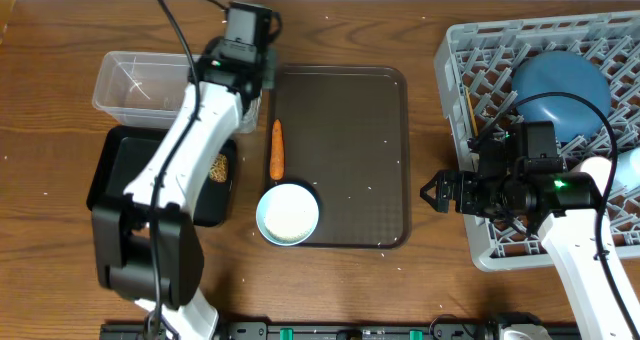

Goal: Sort waste into correct bins and load items into the dishwasher rack
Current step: 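Grasp the white tissue with the left gripper and drop it in the clear bin, then grasp the carrot with the left gripper and place it on the black tray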

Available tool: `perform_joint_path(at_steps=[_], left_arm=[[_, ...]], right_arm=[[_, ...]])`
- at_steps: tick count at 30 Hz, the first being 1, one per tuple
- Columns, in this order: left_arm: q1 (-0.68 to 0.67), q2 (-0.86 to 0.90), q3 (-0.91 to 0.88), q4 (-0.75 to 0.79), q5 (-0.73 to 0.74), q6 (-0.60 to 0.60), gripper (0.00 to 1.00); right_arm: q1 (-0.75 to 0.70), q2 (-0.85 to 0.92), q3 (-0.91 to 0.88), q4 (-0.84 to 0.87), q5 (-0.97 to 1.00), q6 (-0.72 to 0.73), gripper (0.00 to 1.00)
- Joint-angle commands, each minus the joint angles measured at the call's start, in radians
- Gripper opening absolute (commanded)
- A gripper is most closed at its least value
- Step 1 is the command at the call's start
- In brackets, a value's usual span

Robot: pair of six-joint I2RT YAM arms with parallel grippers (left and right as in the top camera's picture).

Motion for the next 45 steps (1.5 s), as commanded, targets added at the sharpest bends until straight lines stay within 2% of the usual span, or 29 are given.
perform_joint_path(at_steps=[1, 2, 3, 4, 5, 11, 17, 21, 26, 31, 36, 40, 45], left_arm=[[0.026, 0.034, -0.012, -0.008, -0.021, -0.011, 0.24], [0.028, 0.034, -0.012, -0.019, -0.021, -0.011, 0.37], [0.028, 0.028, -0.011, -0.03, -0.021, -0.011, 0.59], [0.028, 0.02, -0.008, -0.043, -0.021, -0.01, 0.7], [0.027, 0.007, -0.005, -0.059, -0.021, -0.01, 0.71], [0.002, -0.129, 0.015, -0.239, -0.016, -0.04, 0.71], [-0.018, -0.291, 0.015, -0.513, 0.172, -0.087, 0.73], [-0.018, -0.31, 0.011, -0.622, 0.198, -0.171, 0.73], [-0.038, -0.309, -0.037, -0.657, 0.303, -0.179, 0.71], [-0.137, -0.309, -0.117, -0.6, 0.303, -0.179, 0.71], [-0.237, -0.286, -0.295, -0.382, 0.207, -0.19, 0.72], [-0.24, -0.239, -0.423, -0.174, 0.087, -0.27, 0.71], [-0.22, -0.161, -0.459, -0.022, 0.082, -0.27, 0.71]], right_arm=[[0.014, 0.002, 0.001, 0.0, -0.01, 0.011, 0.99], [0.014, 0.002, 0.001, -0.001, -0.01, 0.011, 0.99], [0.014, 0.002, 0.001, -0.002, -0.01, 0.011, 0.99], [0.014, 0.002, 0.001, -0.002, -0.01, 0.011, 0.99], [0.014, 0.002, 0.001, -0.002, -0.01, 0.011, 0.99], [0.014, 0.002, 0.001, -0.001, -0.01, 0.011, 0.99], [0.014, 0.002, 0.001, 0.0, -0.01, 0.011, 0.99], [0.014, 0.002, 0.001, 0.001, -0.01, 0.011, 0.99], [0.014, 0.002, 0.001, -0.013, -0.01, 0.011, 0.99], [0.014, 0.002, 0.001, -0.008, -0.01, 0.011, 0.99], [0.014, 0.002, 0.001, -0.009, -0.01, 0.011, 0.99], [0.014, 0.002, 0.001, -0.016, -0.011, 0.011, 0.99], [0.014, 0.002, 0.001, -0.027, -0.01, 0.011, 0.99]])
